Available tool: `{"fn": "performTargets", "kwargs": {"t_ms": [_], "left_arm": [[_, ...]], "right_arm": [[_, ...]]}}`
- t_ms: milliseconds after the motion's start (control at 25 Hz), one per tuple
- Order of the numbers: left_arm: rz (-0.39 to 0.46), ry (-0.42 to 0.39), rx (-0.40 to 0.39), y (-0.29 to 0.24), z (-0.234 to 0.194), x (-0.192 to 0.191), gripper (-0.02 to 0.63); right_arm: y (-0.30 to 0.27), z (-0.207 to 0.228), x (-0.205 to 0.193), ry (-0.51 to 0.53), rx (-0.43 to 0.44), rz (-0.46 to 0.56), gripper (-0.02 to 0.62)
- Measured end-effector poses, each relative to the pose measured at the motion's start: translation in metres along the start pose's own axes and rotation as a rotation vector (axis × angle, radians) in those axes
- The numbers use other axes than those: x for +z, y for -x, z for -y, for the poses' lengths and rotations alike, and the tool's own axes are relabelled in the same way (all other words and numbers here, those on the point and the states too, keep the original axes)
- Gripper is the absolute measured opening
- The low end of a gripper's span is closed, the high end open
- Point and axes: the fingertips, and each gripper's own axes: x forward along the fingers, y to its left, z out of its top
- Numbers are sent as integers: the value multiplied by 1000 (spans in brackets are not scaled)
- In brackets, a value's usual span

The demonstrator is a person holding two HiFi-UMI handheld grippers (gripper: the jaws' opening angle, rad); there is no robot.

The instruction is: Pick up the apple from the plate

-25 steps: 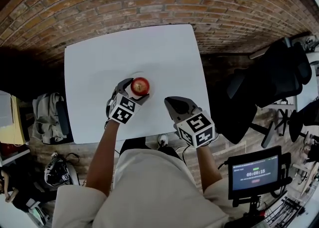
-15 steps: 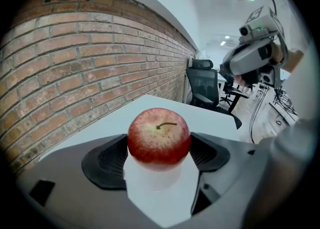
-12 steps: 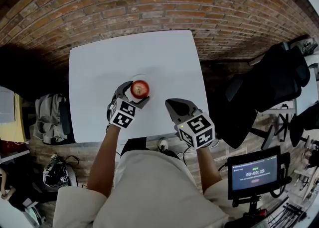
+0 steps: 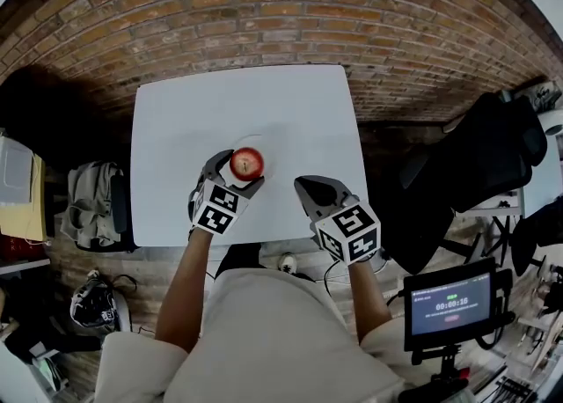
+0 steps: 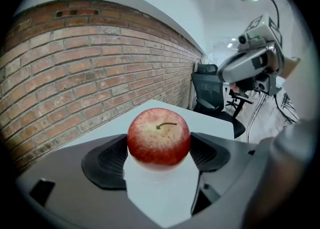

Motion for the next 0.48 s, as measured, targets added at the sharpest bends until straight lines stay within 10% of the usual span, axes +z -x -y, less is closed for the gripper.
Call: {"fn": "performTargets", "kwargs": {"t_ms": [480], "left_arm": [[65, 29, 82, 40, -1, 14, 390]], "right_arm": [[12, -9, 13, 52, 12, 43, 2]]}}
